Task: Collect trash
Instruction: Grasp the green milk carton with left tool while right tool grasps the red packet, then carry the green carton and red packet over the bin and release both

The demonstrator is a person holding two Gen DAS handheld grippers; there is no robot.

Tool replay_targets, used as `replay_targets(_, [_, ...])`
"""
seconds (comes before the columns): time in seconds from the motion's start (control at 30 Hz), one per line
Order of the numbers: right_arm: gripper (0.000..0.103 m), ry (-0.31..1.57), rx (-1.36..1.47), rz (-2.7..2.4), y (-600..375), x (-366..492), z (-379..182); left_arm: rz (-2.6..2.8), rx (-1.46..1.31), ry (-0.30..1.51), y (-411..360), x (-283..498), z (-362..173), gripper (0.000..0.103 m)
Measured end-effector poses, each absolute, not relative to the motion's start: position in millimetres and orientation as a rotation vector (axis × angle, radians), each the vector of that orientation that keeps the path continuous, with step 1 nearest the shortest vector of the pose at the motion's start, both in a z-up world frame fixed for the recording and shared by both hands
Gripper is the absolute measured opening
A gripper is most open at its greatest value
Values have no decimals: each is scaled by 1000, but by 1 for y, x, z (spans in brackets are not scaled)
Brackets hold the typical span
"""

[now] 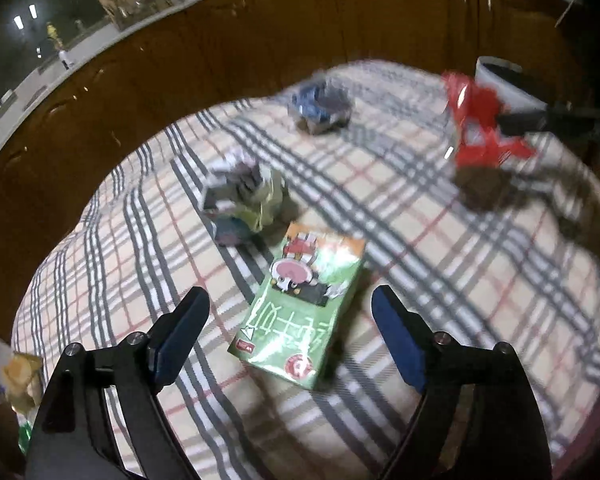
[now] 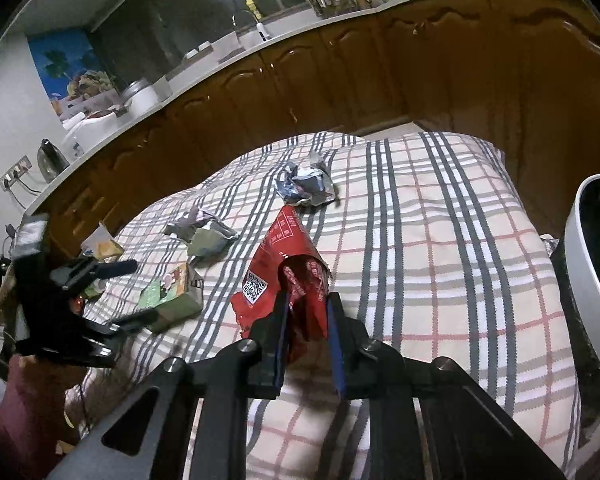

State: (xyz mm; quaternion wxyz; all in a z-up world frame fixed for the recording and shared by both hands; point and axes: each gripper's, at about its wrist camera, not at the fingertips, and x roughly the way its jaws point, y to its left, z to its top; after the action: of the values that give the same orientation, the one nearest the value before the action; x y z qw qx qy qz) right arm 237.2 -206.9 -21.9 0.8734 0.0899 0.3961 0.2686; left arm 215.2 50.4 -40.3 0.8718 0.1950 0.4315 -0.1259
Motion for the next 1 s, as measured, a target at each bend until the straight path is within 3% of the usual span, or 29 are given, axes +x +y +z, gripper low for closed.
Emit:
replay_targets(0.07, [18, 825, 196, 566, -207, 236, -21, -258, 412, 920, 49, 222, -48, 79])
replay_targets(0.13, [18, 823, 201, 567, -207, 234, -20, -271, 387, 928, 49, 224, -52, 58])
replay_targets(0.23, [18, 814, 204, 560, -211, 231, -18, -278, 329, 905, 48, 221, -47, 48])
replay_targets(0.53, [18, 769, 242, 518, -244, 219, -9, -347, 120, 818, 8, 197, -11, 45])
replay_targets(1.0, [18, 696, 309, 350, -335, 193, 6, -523, 41, 770, -108, 205, 17, 45])
